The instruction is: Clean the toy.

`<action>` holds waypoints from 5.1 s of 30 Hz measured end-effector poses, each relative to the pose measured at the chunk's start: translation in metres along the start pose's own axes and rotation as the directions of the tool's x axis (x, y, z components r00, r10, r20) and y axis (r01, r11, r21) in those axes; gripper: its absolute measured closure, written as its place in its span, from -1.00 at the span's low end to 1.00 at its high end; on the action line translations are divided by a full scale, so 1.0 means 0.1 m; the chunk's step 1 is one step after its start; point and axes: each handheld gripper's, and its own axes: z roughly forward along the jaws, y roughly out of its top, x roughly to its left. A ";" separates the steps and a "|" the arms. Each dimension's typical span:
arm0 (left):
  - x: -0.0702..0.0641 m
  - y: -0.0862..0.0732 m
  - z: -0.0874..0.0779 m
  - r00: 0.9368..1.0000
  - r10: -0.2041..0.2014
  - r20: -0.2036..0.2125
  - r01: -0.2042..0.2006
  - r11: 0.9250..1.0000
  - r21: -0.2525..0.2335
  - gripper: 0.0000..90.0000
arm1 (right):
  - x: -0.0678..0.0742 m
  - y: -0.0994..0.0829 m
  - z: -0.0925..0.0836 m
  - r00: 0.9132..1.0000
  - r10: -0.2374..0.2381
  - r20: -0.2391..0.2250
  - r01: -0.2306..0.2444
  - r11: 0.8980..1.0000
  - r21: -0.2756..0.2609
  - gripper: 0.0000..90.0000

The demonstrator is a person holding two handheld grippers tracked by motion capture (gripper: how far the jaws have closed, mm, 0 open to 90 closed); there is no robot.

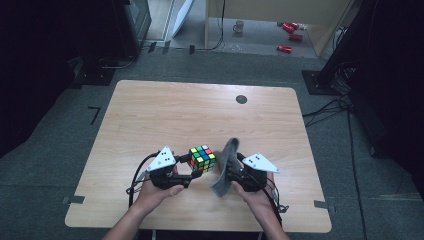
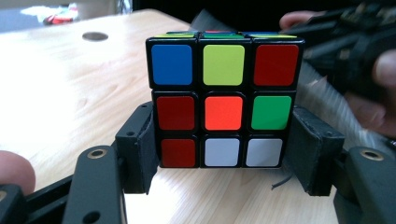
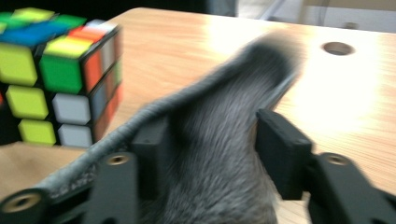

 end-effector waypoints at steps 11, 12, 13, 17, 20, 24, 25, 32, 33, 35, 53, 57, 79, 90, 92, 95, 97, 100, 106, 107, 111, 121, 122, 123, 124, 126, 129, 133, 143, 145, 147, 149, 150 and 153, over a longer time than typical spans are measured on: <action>-0.04 0.00 0.00 0.999 0.034 -0.035 -0.034 0.999 0.007 -0.21 | -0.04 0.10 -0.15 0.996 0.078 -0.042 -0.082 0.993 -0.087 -0.24; -0.05 0.00 0.02 0.998 0.043 -0.046 -0.043 0.999 0.014 -0.20 | -0.03 0.11 -0.16 0.996 0.079 -0.050 -0.083 0.993 -0.085 -0.24; -0.06 -0.01 0.03 0.997 0.051 -0.054 -0.050 0.999 0.021 -0.20 | -0.01 0.13 -0.17 0.994 0.087 -0.068 -0.093 0.992 -0.082 -0.25; -0.11 -0.04 0.11 0.992 0.090 -0.083 -0.086 0.995 0.055 -0.20 | 0.07 0.17 -0.21 0.985 0.104 -0.135 -0.117 0.989 -0.092 -0.25; -0.14 -0.06 0.14 0.990 0.109 -0.092 -0.103 0.992 0.068 -0.20 | 0.11 0.17 -0.22 0.984 0.107 -0.146 -0.123 0.987 -0.101 -0.25; -0.19 -0.07 0.17 0.988 0.125 -0.093 -0.119 0.991 0.068 -0.20 | 0.17 0.14 -0.18 0.976 0.124 -0.181 -0.139 0.987 -0.076 -0.27; -0.19 -0.07 0.19 0.987 0.125 -0.096 -0.120 0.991 0.057 -0.20 | 0.18 0.13 -0.16 0.968 0.146 -0.206 -0.161 0.985 -0.061 -0.31; -0.22 -0.08 0.19 0.983 0.132 -0.129 -0.128 0.991 0.041 -0.21 | 0.22 0.10 -0.10 0.953 0.183 -0.240 -0.195 0.981 -0.024 -0.44; -0.22 -0.08 0.19 0.982 0.135 -0.133 -0.131 0.991 0.042 -0.21 | 0.22 0.09 -0.09 0.952 0.187 -0.244 -0.199 0.980 -0.023 -0.45; -0.23 -0.07 0.19 0.980 0.140 -0.143 -0.136 0.990 0.040 -0.21 | 0.21 0.10 -0.09 0.946 0.203 -0.252 -0.215 0.976 -0.022 -0.46; -0.34 -0.09 0.28 0.972 0.198 -0.123 -0.192 0.979 0.065 -0.21 | 0.23 0.02 0.01 0.936 0.241 -0.256 -0.237 0.970 0.045 -0.23; -0.34 -0.09 0.29 0.974 0.196 -0.113 -0.188 0.979 0.074 -0.21 | 0.22 0.01 0.01 0.938 0.237 -0.252 -0.232 0.971 0.050 -0.23; -0.31 -0.12 0.35 0.978 0.183 -0.097 -0.173 0.980 0.102 -0.32 | 0.06 0.00 -0.04 0.890 0.330 -0.315 -0.335 0.942 0.041 -0.23; -0.35 -0.13 0.32 0.965 0.238 -0.113 -0.232 0.971 0.063 -0.21 | 0.11 -0.01 -0.05 0.890 0.331 -0.314 -0.338 0.941 0.032 -0.23; -0.34 -0.13 0.31 0.966 0.236 -0.106 -0.230 0.971 0.060 -0.21 | 0.11 0.00 -0.04 0.892 0.322 -0.319 -0.331 0.943 0.026 -0.23; -0.33 -0.13 0.31 0.965 0.240 -0.105 -0.235 0.970 0.060 -0.21 | 0.11 0.00 -0.04 0.893 0.316 -0.321 -0.325 0.945 0.028 -0.23; -0.33 -0.13 0.30 0.964 0.244 -0.104 -0.239 0.969 0.061 -0.21 | 0.11 0.00 -0.04 0.893 0.315 -0.321 -0.322 0.946 0.032 -0.23; -0.33 -0.13 0.30 0.963 0.248 -0.105 -0.243 0.968 0.061 -0.21 | 0.11 0.01 -0.04 0.894 0.307 -0.326 -0.312 0.949 0.037 -0.23; -0.29 -0.13 0.28 0.965 0.245 -0.090 -0.241 0.969 0.060 -0.21 | 0.10 0.03 -0.02 0.897 0.282 -0.340 -0.279 0.958 0.060 -0.32; -0.27 -0.13 0.26 0.967 0.243 -0.080 -0.239 0.969 0.057 -0.21 | 0.08 0.03 -0.02 0.897 0.263 -0.355 -0.258 0.964 0.063 -0.36; -0.23 -0.13 0.23 0.966 0.250 -0.062 -0.247 0.967 0.057 -0.21 | 0.05 0.03 -0.03 0.897 0.229 -0.379 -0.227 0.973 0.052 -0.38; -0.04 -0.12 0.09 0.970 0.232 0.072 -0.236 0.970 0.051 -0.21 | -0.11 0.03 -0.15 0.896 0.004 -0.443 -0.029 0.998 -0.049 -0.40; -0.02 -0.12 0.08 0.969 0.230 0.089 -0.235 0.970 0.053 -0.21 | -0.14 0.02 -0.15 0.894 -0.012 -0.447 -0.015 0.998 -0.057 -0.41; 0.00 -0.12 0.06 0.967 0.231 0.108 -0.238 0.970 0.052 -0.21 | -0.15 0.01 -0.15 0.893 -0.023 -0.450 -0.006 0.998 -0.063 -0.41; 0.02 -0.12 0.05 0.965 0.226 0.129 -0.235 0.971 0.052 -0.21 | -0.17 0.00 -0.14 0.888 -0.039 -0.458 0.009 0.998 -0.068 -0.42; 0.05 -0.12 0.02 0.961 0.220 0.168 -0.231 0.972 0.047 -0.21 | -0.20 -0.02 -0.14 0.877 -0.063 -0.477 0.028 0.996 -0.080 -0.42; 0.08 -0.12 0.00 0.947 0.217 0.238 -0.235 0.971 0.049 -0.21 | -0.24 -0.07 -0.11 0.854 -0.110 -0.509 0.074 0.993 -0.092 -0.36; 0.09 -0.13 0.00 0.939 0.213 0.269 -0.236 0.970 0.055 -0.21 | -0.23 -0.11 -0.10 0.837 -0.162 -0.523 0.112 0.986 -0.127 -0.37; 0.08 -0.17 0.01 0.903 0.227 0.365 -0.277 0.956 0.091 -0.21 | -0.15 -0.17 -0.06 0.763 -0.259 -0.592 0.204 0.966 -0.159 -0.45; 0.07 -0.17 0.02 0.892 0.233 0.387 -0.291 0.952 0.098 -0.21 | -0.14 -0.19 -0.04 0.747 -0.269 -0.608 0.222 0.963 -0.153 -0.48; 0.06 -0.19 0.03 0.884 0.240 0.401 -0.302 0.948 0.100 -0.21 | -0.12 -0.20 -0.04 0.736 -0.285 -0.614 0.242 0.958 -0.155 -0.48; 0.06 -0.19 0.04 0.882 0.241 0.405 -0.304 0.948 0.098 -0.21 | -0.10 -0.22 -0.03 0.726 -0.291 -0.624 0.253 0.956 -0.152 -0.44; 0.05 -0.19 0.04 0.880 0.246 0.407 -0.308 0.946 0.095 -0.21 | -0.10 -0.22 -0.03 0.726 -0.291 -0.624 0.253 0.956 -0.152 -0.44; 0.04 -0.20 0.04 0.872 0.258 0.417 -0.322 0.942 0.092 -0.21 | -0.07 -0.25 -0.01 0.712 -0.306 -0.632 0.275 0.950 -0.150 -0.42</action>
